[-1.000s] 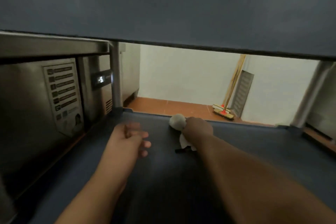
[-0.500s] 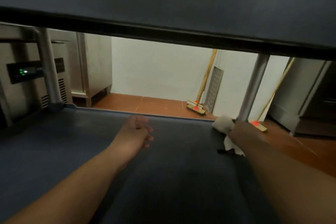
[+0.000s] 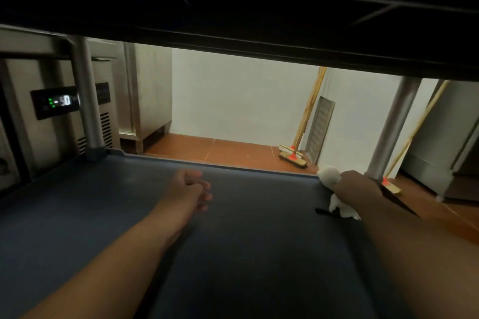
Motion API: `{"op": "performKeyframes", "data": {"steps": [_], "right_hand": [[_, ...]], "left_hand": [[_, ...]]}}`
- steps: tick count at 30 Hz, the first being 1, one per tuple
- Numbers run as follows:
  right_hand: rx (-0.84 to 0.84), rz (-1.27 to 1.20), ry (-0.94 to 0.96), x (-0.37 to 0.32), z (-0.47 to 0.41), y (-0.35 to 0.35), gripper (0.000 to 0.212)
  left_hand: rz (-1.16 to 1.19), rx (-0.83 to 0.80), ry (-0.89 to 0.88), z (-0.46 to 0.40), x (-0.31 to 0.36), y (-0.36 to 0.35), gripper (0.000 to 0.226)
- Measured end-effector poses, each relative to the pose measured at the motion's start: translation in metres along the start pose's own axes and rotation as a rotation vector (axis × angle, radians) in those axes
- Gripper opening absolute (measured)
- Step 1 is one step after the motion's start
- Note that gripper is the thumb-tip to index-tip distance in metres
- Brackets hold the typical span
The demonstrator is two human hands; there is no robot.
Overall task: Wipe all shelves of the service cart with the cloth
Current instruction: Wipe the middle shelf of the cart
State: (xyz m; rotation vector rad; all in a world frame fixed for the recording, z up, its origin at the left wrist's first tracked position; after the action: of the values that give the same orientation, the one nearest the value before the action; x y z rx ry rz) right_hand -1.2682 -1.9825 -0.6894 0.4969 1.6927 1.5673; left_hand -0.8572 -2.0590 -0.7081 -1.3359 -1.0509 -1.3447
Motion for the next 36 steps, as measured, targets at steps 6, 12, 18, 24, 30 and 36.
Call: {"op": "performKeyframes", "data": {"steps": [6,12,18,24,30,36], "right_hand": [[-0.005,-0.052,0.024,-0.08,0.017,-0.034,0.056],[-0.048,0.052,0.092,-0.196,0.063,-0.069,0.054],[-0.013,0.036,0.225,-0.315,0.105,-0.1,0.045],[-0.047,-0.009,0.421,-0.436,0.149,-0.14,0.041],[-0.123,-0.013,0.577,-0.524,0.176,-0.169,0.043],[-0.199,-0.001,0.684,-0.531,0.19,-0.177,0.054]], "left_hand": [[-0.077,-0.012,0.005,0.0,0.006,0.073,0.031],[-0.092,0.051,0.017,-0.002,0.01,0.165,0.029],[0.137,0.152,0.124,-0.007,-0.008,0.236,0.026],[0.333,0.384,0.123,-0.005,-0.002,0.287,0.028],[0.328,0.397,0.052,-0.007,-0.002,0.3,0.023],[0.428,0.368,0.115,-0.005,-0.002,0.289,0.018]]}}
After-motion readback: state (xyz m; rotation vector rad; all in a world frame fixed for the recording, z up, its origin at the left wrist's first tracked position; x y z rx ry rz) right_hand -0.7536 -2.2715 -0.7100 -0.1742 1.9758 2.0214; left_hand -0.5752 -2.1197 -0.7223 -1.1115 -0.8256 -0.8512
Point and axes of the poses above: each hand's wrist, its own z-axis away from the middle knuckle, its own y-axis out of the back of the hand, x = y × z, the point moved 10 cm from there along -z, towards the middle knuckle, and after that the axes turned 4 degrees about z, right-handed, at the moved point
